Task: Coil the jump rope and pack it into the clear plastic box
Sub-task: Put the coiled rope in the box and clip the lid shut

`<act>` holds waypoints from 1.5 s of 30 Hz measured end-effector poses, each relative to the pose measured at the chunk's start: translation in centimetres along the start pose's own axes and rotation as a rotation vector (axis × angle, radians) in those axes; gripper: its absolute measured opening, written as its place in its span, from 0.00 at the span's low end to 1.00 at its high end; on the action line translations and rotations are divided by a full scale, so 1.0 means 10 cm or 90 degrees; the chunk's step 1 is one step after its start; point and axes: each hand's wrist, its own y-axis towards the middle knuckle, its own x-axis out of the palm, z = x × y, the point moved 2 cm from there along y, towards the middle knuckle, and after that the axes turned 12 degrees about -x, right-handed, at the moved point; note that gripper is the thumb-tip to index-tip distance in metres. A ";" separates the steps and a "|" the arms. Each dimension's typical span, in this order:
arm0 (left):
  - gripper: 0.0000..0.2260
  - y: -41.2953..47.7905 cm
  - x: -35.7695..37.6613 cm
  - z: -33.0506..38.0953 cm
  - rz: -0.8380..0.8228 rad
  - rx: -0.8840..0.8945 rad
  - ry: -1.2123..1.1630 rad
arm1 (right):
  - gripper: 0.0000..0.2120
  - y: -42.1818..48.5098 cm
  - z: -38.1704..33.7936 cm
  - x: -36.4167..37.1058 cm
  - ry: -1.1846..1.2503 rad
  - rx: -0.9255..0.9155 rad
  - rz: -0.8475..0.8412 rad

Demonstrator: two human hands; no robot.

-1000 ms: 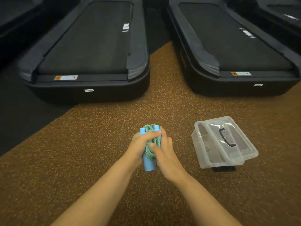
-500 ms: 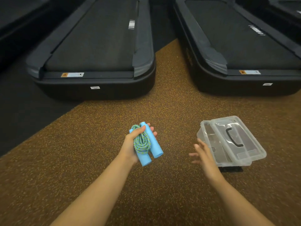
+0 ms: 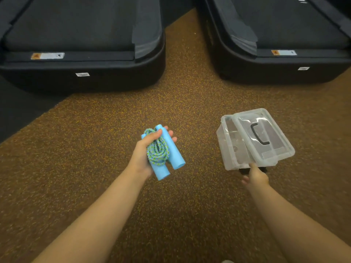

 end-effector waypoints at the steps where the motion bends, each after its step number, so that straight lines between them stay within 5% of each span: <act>1: 0.09 0.02 0.00 -0.03 -0.001 0.001 -0.003 | 0.29 0.04 -0.01 -0.03 0.025 0.042 0.016; 4: 0.09 0.05 0.00 -0.12 0.004 0.002 -0.017 | 0.35 0.14 -0.06 -0.01 0.067 0.121 -0.024; 12: 0.12 0.12 -0.07 -0.32 0.009 -0.026 -0.042 | 0.27 0.37 -0.04 0.29 0.188 0.219 -0.108; 16: 0.12 0.16 -0.19 -0.29 0.038 -0.044 -0.019 | 0.16 0.47 0.02 0.37 0.200 0.192 -0.082; 20: 0.20 0.17 -0.28 -0.22 0.041 -0.046 -0.004 | 0.24 0.50 0.06 0.31 0.212 0.173 -0.050; 22: 0.14 0.18 -0.36 -0.21 0.064 -0.059 0.035 | 0.23 0.48 0.10 0.25 0.186 0.163 -0.068; 28: 0.11 0.12 -0.62 -0.27 0.163 -0.057 0.256 | 0.13 0.32 0.17 0.13 0.107 0.101 -0.200; 33: 0.19 0.03 -0.90 -0.35 0.329 0.026 0.676 | 0.30 0.27 0.25 0.12 -0.026 0.031 -0.261; 36: 0.19 -0.10 -1.00 -0.40 0.374 0.090 0.922 | 0.30 0.19 0.23 0.17 -0.102 -0.016 -0.302; 45: 0.20 -0.32 -1.50 -0.45 0.468 0.177 1.102 | 0.22 -0.10 0.26 0.34 -0.275 -0.092 -0.447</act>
